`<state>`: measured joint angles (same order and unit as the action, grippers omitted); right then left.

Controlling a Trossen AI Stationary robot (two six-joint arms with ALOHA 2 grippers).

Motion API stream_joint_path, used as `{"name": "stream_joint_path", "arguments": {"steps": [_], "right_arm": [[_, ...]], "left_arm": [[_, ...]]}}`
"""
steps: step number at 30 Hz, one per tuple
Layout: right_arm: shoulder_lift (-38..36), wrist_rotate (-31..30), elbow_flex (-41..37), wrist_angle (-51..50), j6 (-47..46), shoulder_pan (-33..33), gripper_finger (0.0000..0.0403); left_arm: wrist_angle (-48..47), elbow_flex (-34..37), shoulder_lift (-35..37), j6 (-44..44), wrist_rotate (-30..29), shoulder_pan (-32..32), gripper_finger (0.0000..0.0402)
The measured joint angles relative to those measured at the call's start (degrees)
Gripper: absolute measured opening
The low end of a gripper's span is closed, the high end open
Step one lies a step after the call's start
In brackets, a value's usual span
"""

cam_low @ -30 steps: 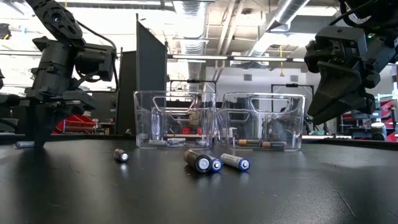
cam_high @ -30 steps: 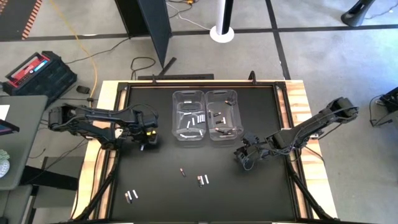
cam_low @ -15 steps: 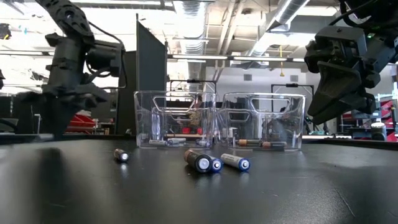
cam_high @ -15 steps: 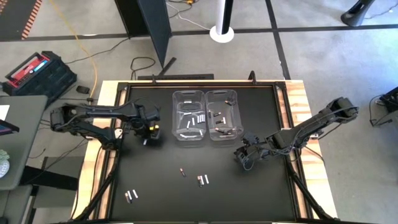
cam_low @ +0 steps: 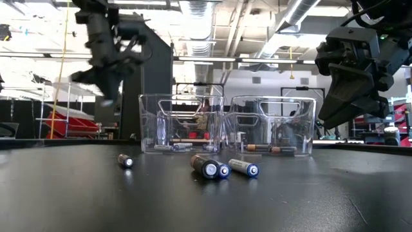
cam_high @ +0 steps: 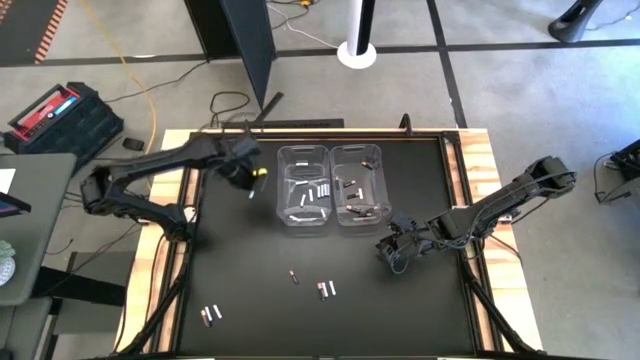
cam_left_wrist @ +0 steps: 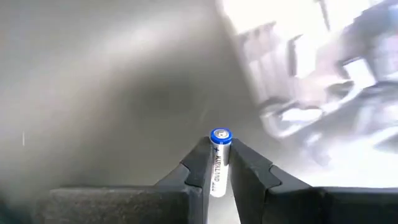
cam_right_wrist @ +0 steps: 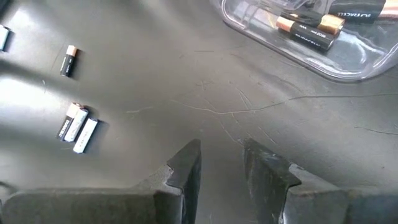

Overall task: Sort batteries
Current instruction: Put the white battery into the left transparent bin

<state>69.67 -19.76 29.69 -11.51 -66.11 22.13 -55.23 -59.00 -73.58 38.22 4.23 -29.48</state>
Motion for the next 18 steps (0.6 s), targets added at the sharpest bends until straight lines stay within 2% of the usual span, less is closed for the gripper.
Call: {"name": "stream_joint_path", "arguments": {"steps": [5, 13, 18], "right_arm": [[0.00, -0.01, 0.00, 0.00, 0.00, -0.11, 0.0137], [0.00, -0.01, 0.00, -0.03, -2.77, -0.13, 0.0137], [0.00, -0.01, 0.00, 0.01, -3.25, -0.13, 0.0137]], "left_arm": [[0.79, -10.48, -5.53, -7.31, 0.04, -0.63, 0.0043], [0.51, -29.56, -24.49, -19.13, 0.95, 1.78, 0.0043], [-1.74, -39.08, -35.51, -24.16, 1.50, 3.42, 0.0043]]}}
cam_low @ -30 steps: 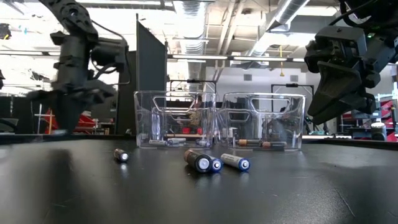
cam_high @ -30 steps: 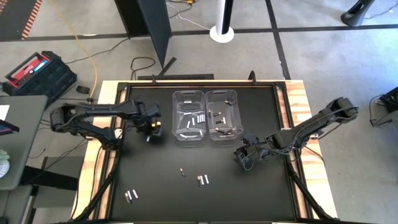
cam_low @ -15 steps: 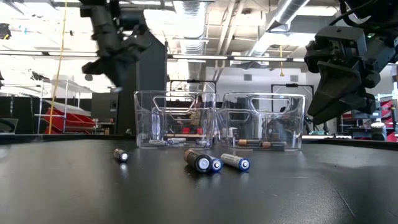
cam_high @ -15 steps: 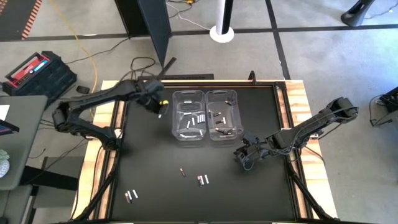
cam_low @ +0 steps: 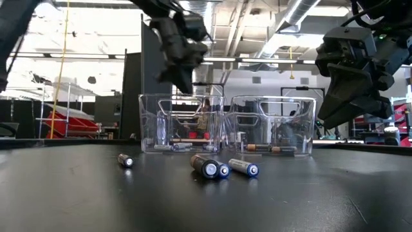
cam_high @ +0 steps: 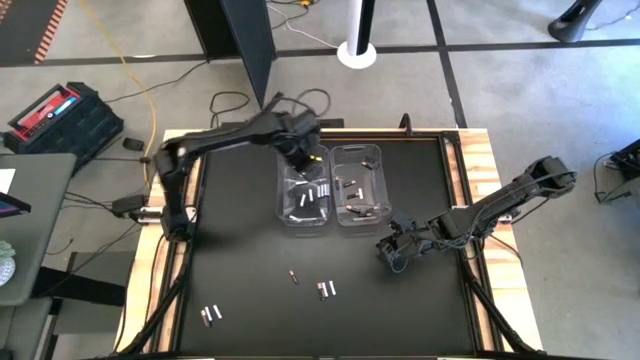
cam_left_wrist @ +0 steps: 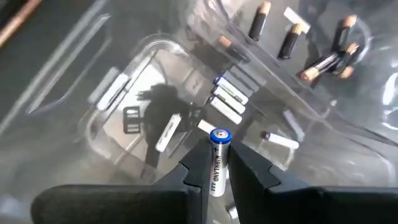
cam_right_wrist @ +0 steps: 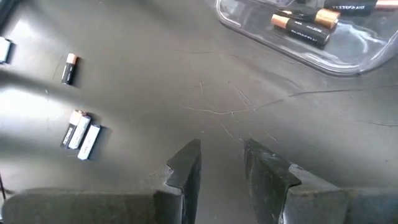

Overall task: Sort batteries
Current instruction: Put the white battery into the left transparent bin

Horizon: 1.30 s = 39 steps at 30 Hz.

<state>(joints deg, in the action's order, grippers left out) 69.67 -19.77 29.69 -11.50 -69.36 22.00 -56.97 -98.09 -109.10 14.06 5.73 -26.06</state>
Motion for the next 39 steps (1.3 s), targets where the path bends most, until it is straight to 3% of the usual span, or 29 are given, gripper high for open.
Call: {"name": "stream_joint_path", "arguments": {"steps": [7, 15, 29, 39], "right_arm": [[0.02, 0.00, 0.00, -0.03, -1.14, 0.00, 0.0137], [0.00, 0.00, 0.00, -0.03, -1.29, 0.00, 0.0137], [0.00, 0.00, 0.00, -0.27, -1.14, 0.02, 0.0137], [0.01, -0.01, 0.00, -0.27, -1.14, 0.02, 0.0137]], "left_arm": [[-2.59, -2.58, -9.81, -0.98, -0.07, 1.76, 0.0043], [-1.41, -2.58, -15.45, -0.08, -3.09, 3.31, 0.0043], [0.95, -2.58, -15.78, 3.64, -3.69, 3.87, 0.0048], [0.02, -2.58, -15.32, 4.22, -3.03, 3.67, 0.0109]]}}
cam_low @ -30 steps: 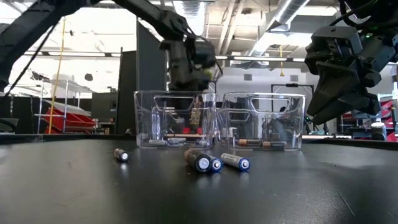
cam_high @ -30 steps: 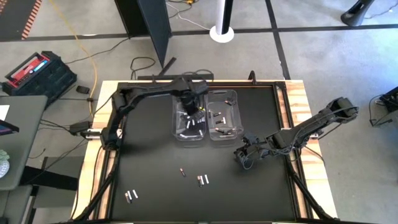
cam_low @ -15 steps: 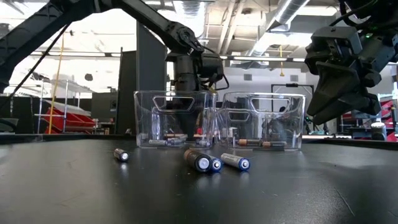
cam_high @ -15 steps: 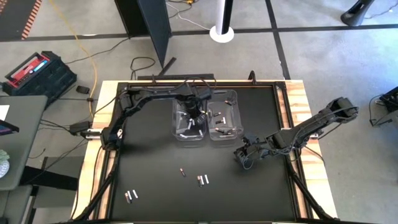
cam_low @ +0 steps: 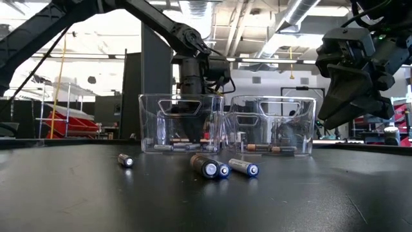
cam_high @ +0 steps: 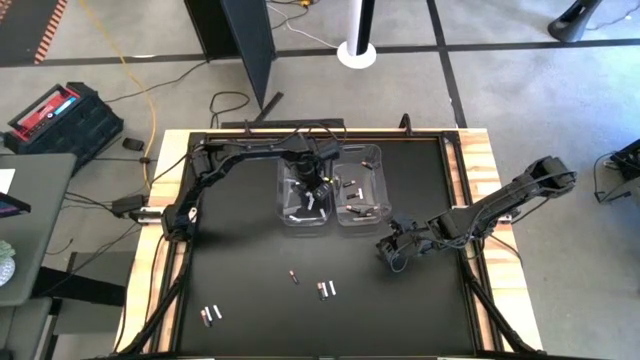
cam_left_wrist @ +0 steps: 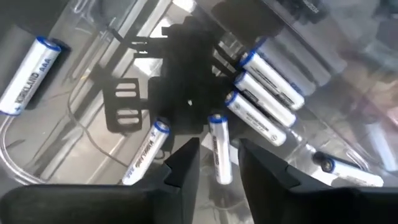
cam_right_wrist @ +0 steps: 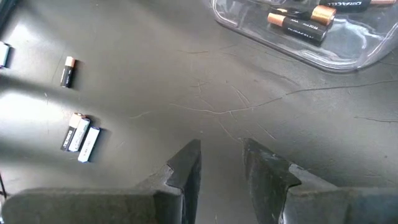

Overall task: Sort batteries
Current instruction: Put the white battery into the left transparent bin

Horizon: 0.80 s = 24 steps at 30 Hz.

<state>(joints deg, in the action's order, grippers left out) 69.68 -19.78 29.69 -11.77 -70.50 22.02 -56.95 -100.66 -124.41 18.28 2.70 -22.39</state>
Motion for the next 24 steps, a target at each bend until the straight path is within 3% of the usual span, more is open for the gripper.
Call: {"name": "stream_joint_path", "arguments": {"steps": [6, 13, 19, 22, 24], "right_arm": [[-0.01, -0.01, 0.00, -0.19, 0.29, 0.00, 0.0137], [0.01, -0.01, 0.00, -0.22, 0.46, 0.00, 0.0137], [-0.01, 0.11, 0.00, -0.08, -2.37, 0.89, 0.0137], [0.00, 0.65, 0.00, -0.22, -4.70, 2.08, 0.0137], [0.01, 0.75, 0.00, -0.20, -3.55, 2.68, 0.0137]], "left_arm": [[-0.66, 0.02, 3.95, 0.53, -1.67, 0.01, 0.0118], [-1.21, 0.02, 12.95, 1.97, -7.88, 0.54, 0.0118], [-1.99, 4.41, 25.10, 9.09, -26.54, 6.56, 0.0118], [0.28, 10.61, 31.99, 12.95, -34.81, 11.95, 0.0118], [2.80, 15.88, 36.52, 16.28, -37.33, 15.42, 0.0118]]}}
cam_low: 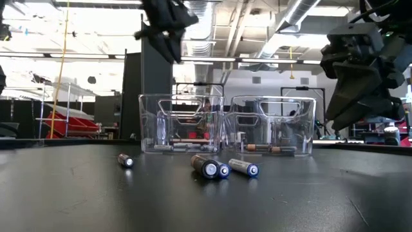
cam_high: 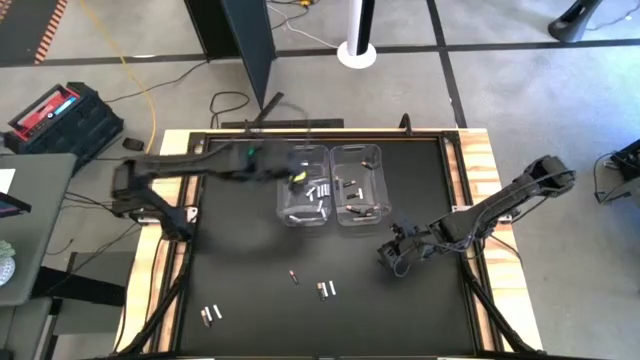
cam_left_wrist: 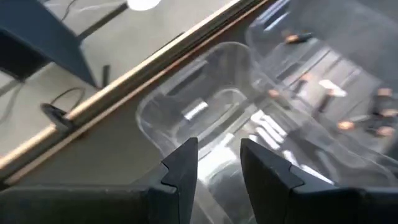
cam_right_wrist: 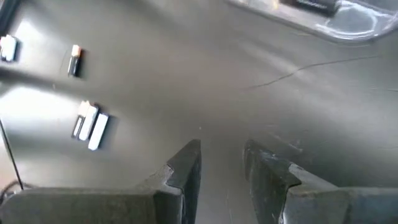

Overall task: Sort batteries
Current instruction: Put the white battery into the left transparent bin

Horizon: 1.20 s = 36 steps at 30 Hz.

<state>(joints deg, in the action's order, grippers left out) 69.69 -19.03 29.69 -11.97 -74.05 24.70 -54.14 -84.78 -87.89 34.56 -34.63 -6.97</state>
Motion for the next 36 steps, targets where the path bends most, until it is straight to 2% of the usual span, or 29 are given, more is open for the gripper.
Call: {"name": "stream_joint_path", "arguments": {"steps": [5, 10, 13, 16, 19, 21, 24, 27, 31, 36], "right_arm": [[-0.01, 0.00, 0.00, 0.14, 2.10, 0.86, 0.0137], [-0.02, -0.25, 0.00, 2.06, 6.81, 1.31, 0.0137], [-0.02, -0.26, 0.02, 3.00, 5.65, 1.64, 0.0137], [0.00, -0.30, 0.11, 4.15, 0.81, 2.75, 0.0137], [0.00, -0.87, 1.67, 3.91, -2.69, 4.66, 0.0134], [0.00, -3.43, 3.58, 3.05, -3.95, 6.06, 0.0128], [1.35, -8.20, 8.10, 1.34, -4.87, 7.46, 0.0116], [5.67, -10.99, 14.65, -2.71, -6.19, 7.72, 0.0103], [15.60, -11.08, 25.85, -10.37, -7.87, 7.19, 0.0094], [29.03, -11.01, 41.73, -26.77, -16.24, 6.22, 0.0091]], "left_arm": [[10.84, 15.54, 10.67, 7.40, -1.01, 8.44, 0.0118], [24.47, 29.50, 17.95, 9.14, -1.72, 17.20, 0.0118], [28.52, 35.02, 20.69, 11.55, -4.67, 21.58, 0.0118], [28.59, 38.90, 22.39, 14.04, -7.34, 24.47, 0.0118], [28.23, 42.10, 23.74, 13.98, -7.92, 26.17, 0.0118], [28.27, 43.76, 24.56, 13.02, -8.06, 26.66, 0.0118], [28.21, 46.64, 26.41, 11.74, -8.12, 27.14, 0.0118], [28.24, 49.68, 28.93, 11.20, -8.11, 28.11, 0.0118], [29.69, 54.78, 33.57, 10.04, -8.07, 29.89, 0.0118], [32.04, 61.34, 40.98, 8.55, -5.92, 31.91, 0.0118]]}}
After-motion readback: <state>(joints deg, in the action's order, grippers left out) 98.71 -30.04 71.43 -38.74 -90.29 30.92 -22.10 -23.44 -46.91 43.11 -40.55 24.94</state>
